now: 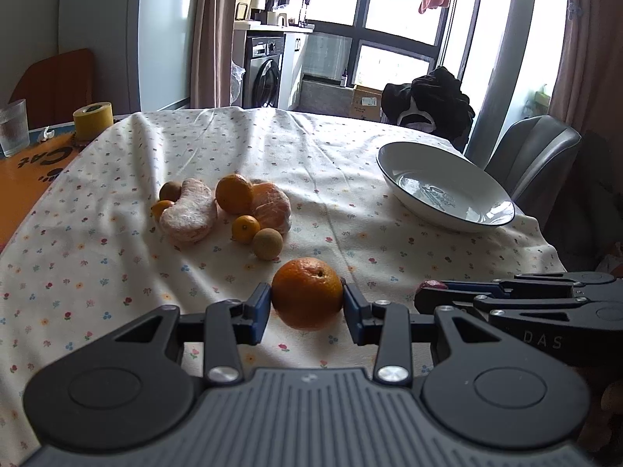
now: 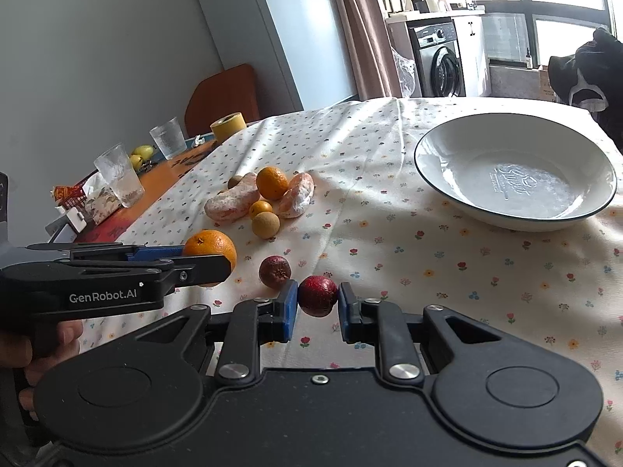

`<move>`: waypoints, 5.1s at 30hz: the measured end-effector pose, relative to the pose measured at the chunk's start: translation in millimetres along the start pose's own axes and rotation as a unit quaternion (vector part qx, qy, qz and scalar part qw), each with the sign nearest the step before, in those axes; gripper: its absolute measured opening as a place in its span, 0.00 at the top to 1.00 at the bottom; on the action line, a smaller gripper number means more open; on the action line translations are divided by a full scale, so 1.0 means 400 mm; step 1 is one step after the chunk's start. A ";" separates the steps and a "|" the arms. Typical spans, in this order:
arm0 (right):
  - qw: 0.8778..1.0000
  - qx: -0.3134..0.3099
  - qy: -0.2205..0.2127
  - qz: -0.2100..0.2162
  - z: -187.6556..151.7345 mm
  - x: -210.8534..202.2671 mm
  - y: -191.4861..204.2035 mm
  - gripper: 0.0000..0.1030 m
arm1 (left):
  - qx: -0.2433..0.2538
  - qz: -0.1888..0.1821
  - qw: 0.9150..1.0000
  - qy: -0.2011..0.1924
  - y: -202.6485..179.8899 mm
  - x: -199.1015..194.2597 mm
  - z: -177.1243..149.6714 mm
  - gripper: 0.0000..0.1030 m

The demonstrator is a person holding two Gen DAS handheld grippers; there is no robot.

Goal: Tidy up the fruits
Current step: 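Carry the red fruit and orange in both grippers over the white bowl, then lower both fruits into the white bowl and open both grippers, then move both open grippers back from the bowl toward the fruit pile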

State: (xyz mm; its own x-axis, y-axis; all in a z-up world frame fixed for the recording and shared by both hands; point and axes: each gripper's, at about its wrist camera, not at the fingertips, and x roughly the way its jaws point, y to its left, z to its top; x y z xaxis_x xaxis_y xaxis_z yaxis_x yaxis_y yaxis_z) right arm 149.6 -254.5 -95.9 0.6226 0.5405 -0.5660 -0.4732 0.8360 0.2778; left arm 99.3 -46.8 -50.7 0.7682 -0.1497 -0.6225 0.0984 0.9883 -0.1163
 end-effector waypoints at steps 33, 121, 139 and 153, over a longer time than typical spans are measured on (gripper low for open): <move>0.993 0.042 -0.082 -0.074 0.066 -0.064 -0.143 0.80 | 0.043 -0.011 0.999 -0.029 -0.126 0.056 0.136 0.62; 0.985 0.043 -0.112 -0.126 0.092 -0.079 -0.158 0.00 | -0.036 0.015 0.997 -0.063 -0.034 0.041 0.187 0.08; 0.994 0.020 -0.076 -0.075 0.103 -0.077 -0.017 0.00 | -0.052 0.041 0.997 -0.047 0.101 -0.096 0.095 0.06; 0.998 -0.006 -0.041 -0.039 0.085 -0.043 0.060 0.00 | -0.090 0.058 0.994 -0.031 0.197 -0.134 0.035 0.06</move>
State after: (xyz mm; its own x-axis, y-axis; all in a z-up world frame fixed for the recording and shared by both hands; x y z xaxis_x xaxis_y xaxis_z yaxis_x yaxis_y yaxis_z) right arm 148.6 -240.4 -53.0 0.7066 0.4792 -0.5206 -0.4273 0.8755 0.2258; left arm 74.8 39.4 -15.8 0.8058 -0.0267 -0.5915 -0.1047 0.9768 -0.1867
